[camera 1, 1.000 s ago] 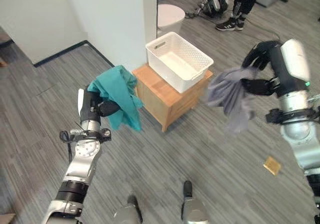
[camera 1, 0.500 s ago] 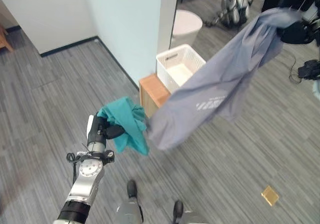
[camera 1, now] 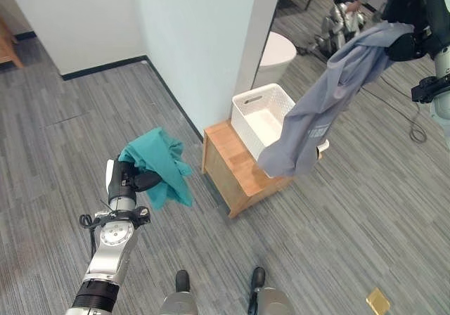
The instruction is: Pick up bed clothes into laundry basket.
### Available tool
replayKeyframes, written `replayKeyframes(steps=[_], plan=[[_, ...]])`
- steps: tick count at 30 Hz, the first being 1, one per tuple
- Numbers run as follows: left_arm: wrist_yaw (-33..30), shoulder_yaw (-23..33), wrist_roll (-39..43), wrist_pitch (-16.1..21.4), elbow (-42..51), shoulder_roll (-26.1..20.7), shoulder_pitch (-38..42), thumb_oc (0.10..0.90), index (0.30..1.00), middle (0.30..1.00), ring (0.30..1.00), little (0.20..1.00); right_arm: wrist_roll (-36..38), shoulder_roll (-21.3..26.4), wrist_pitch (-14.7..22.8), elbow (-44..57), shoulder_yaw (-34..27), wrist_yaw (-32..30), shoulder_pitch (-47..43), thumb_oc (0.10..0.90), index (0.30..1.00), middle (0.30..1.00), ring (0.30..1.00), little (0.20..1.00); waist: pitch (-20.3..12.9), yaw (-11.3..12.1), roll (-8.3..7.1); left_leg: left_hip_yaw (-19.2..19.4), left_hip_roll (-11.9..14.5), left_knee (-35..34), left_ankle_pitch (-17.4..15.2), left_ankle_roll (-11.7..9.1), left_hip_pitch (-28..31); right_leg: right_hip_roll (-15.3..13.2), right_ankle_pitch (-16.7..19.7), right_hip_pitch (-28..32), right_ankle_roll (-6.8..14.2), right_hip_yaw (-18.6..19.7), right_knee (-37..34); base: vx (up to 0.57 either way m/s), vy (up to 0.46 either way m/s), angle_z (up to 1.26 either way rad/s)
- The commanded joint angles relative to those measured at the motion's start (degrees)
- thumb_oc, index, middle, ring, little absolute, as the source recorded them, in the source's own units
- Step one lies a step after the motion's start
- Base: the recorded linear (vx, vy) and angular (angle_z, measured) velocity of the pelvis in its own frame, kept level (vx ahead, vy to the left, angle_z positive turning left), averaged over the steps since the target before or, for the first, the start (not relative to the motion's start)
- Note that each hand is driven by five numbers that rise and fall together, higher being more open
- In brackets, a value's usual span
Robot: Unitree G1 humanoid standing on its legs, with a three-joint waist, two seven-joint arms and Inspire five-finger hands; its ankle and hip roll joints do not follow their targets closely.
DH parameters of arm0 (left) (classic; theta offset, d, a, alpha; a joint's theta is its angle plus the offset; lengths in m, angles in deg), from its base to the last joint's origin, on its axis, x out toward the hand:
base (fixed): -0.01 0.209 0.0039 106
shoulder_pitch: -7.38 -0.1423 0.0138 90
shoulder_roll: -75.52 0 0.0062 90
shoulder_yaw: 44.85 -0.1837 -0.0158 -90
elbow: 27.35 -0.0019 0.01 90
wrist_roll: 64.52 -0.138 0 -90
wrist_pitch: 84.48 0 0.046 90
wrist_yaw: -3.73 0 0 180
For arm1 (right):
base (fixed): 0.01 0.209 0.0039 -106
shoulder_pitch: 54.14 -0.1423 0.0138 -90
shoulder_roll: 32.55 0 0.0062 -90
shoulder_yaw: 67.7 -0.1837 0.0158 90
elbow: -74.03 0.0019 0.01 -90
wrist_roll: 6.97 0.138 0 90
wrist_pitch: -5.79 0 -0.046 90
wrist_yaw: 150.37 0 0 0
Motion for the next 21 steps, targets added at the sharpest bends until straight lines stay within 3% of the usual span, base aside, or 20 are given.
replayKeyframes(steps=[1,9,17,21], plan=[[1.9,-1.0,-0.4,6.6,7.1,-1.3,-1.7,0.400,0.300,0.300,0.300,0.300,0.5,3.9,-0.6,-2.7,-1.6,-5.0,-10.3,0.400,0.300,0.300,0.300,0.300,-8.3,0.8,0.13,4.4,4.5,0.0,-5.0,-1.9,0.5,-0.3,-5.7,-0.4,2.3,-0.7,4.7,0.17,-0.121,0.04],[3.4,-1.5,0.4,5.7,4.8,0.5,-4.9,0.400,0.300,0.300,0.300,0.300,2.5,3.7,-0.1,-2.4,-2.1,-5.9,-11.8,0.400,0.300,0.300,0.300,0.300,-9.5,1.4,0.16,3.1,5.5,0.0,-4.8,-3.2,0.9,1.6,-7.6,3.5,1.5,-3.1,1.4,0.14,-0.089,-0.02],[4.2,-0.7,1.4,4.4,0.8,2.2,-8.7,0.400,0.300,0.300,0.300,0.300,5.2,7.4,0.9,-2.0,7.6,-7.7,-27.0,0.400,0.300,0.300,0.300,0.300,-9.3,3.3,-0.63,0.8,9.2,0.6,-3.1,-5.7,0.9,5.8,-11.2,4.5,-1.2,-4.3,0.3,0.08,-0.137,0.13],[4.2,-0.1,1.5,4.3,-0.1,2.6,-9.5,0.400,0.300,0.300,0.300,0.300,5.8,7.9,1.1,-1.6,9.4,-7.8,-29.8,0.400,0.300,0.300,0.300,0.300,-9.2,3.6,-0.45,0.1,10.4,0.8,-2.1,-6.5,1.0,7.2,-12.3,5.0,-2.1,-4.8,0.3,0.06,-0.145,0.04]])
